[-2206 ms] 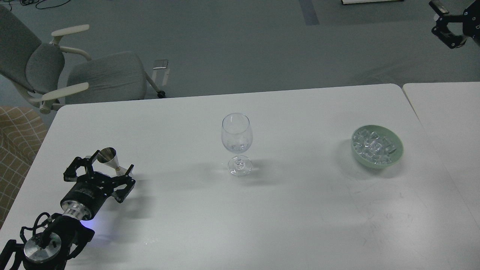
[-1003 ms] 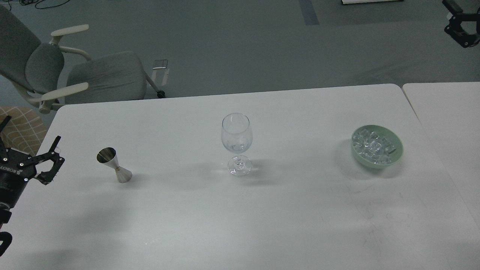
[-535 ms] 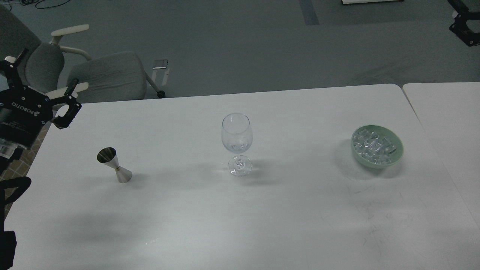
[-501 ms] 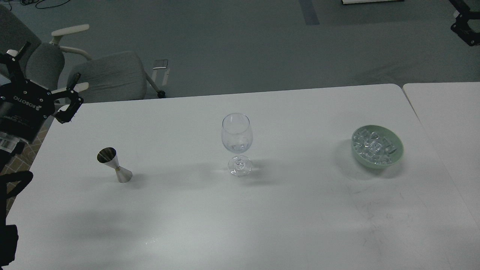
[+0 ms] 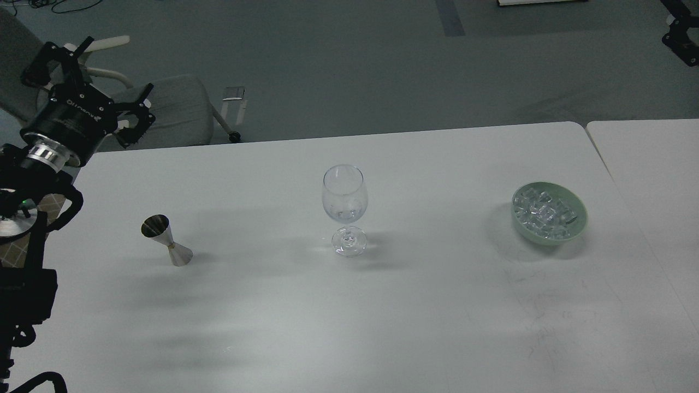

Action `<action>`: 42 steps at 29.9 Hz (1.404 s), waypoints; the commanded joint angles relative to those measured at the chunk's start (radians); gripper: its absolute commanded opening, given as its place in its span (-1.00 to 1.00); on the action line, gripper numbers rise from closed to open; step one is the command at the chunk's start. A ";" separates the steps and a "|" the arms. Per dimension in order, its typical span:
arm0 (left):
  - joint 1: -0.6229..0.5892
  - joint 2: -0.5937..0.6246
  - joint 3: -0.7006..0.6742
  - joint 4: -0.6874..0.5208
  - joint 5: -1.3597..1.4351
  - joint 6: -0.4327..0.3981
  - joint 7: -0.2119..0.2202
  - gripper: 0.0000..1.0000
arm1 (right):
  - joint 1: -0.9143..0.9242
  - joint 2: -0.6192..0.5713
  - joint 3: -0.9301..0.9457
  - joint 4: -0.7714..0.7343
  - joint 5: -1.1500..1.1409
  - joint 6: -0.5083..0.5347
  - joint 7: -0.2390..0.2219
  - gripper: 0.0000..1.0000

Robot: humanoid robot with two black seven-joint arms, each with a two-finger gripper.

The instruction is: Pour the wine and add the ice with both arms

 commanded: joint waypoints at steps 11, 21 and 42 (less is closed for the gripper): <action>-0.081 -0.003 0.079 0.070 0.000 0.094 0.006 0.96 | -0.001 0.000 -0.002 -0.003 -0.006 -0.002 0.000 1.00; -0.112 0.005 0.135 0.061 0.009 0.129 -0.141 0.96 | 0.000 -0.006 0.000 0.000 -0.008 -0.002 0.000 1.00; -0.111 -0.092 0.172 -0.013 0.028 0.232 -0.140 0.97 | -0.017 -0.189 -0.006 0.121 -0.472 -0.028 0.003 1.00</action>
